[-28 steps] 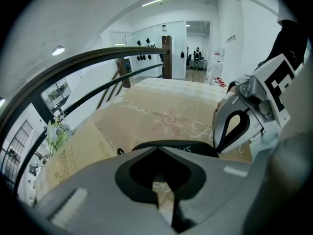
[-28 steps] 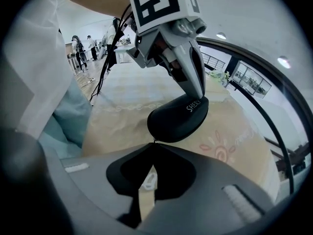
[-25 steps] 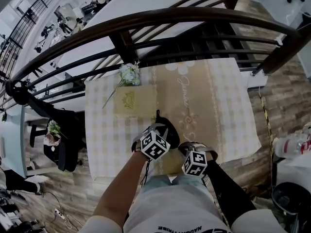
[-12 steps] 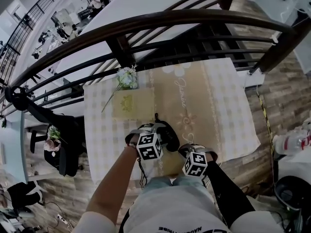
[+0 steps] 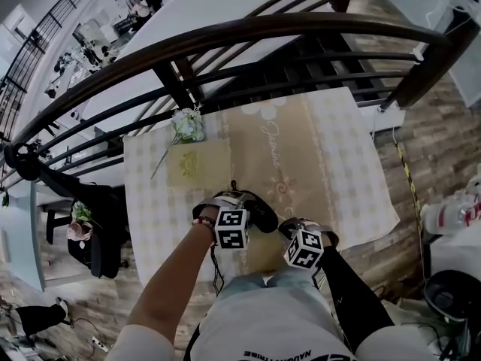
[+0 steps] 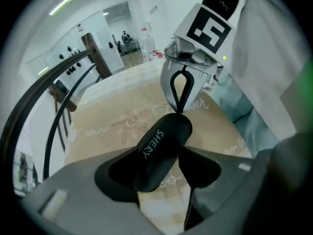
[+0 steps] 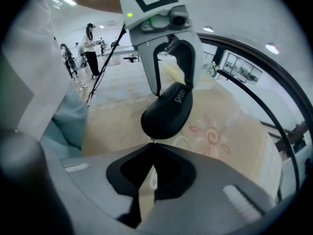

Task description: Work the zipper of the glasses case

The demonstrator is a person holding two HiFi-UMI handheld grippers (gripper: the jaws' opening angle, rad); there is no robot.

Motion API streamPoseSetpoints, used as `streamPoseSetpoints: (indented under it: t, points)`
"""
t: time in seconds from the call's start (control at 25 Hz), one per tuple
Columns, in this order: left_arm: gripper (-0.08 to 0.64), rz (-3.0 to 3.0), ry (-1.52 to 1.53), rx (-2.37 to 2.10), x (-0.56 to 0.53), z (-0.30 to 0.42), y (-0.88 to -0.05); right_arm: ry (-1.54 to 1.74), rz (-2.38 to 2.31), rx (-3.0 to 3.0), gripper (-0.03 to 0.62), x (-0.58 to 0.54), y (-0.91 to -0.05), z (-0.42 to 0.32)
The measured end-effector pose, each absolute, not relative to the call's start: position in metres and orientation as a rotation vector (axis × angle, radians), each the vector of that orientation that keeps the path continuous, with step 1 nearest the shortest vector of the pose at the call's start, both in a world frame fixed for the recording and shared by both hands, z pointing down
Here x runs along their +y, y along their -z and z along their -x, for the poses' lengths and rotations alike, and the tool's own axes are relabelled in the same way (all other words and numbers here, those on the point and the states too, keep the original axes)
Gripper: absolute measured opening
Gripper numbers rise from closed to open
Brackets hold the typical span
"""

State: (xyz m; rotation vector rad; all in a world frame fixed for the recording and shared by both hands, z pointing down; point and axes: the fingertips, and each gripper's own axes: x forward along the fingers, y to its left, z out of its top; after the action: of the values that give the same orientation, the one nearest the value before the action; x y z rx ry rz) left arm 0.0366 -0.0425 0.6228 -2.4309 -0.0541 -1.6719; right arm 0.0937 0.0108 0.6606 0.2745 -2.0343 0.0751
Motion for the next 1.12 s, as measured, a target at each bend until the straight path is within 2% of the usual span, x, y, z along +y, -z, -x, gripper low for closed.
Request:
streamPoseSetpoints:
  t: [0.08, 0.36, 0.52, 0.56, 0.64, 0.92, 1.12]
  points:
    - [0.234, 2.526, 1.67, 0.035, -0.043, -0.036, -0.616, -0.117, -0.364, -2.029, 0.029, -0.005, -0.658, -0.106]
    - [0.224, 2.82, 1.598, 0.196, -0.026, -0.051, -0.608, -0.109, -0.486, -1.99, 0.031, -0.053, -0.654, -0.126]
    - [0.213, 3.059, 1.341, 0.647, -0.066, -0.061, -0.579, -0.073, -0.434, -1.98, 0.031, -0.053, -0.657, -0.129]
    - [0.163, 3.124, 1.284, 0.81, -0.081, -0.059, -0.573, -0.071, -0.424, -1.979, 0.031, -0.051, -0.658, -0.129]
    - [0.002, 3.212, 1.235, 1.032, -0.099, -0.052, -0.569, -0.077, -0.413, -1.98, 0.031, -0.046, -0.66, -0.129]
    - [0.003, 3.06, 1.555, 0.811, -0.085, -0.052, -0.605, -0.082, -0.408, -1.99, 0.031, -0.046, -0.662, -0.129]
    - [0.005, 2.999, 1.567, 0.867, -0.087, -0.051, -0.614, -0.081, -0.408, -1.991, 0.031, -0.046, -0.663, -0.129]
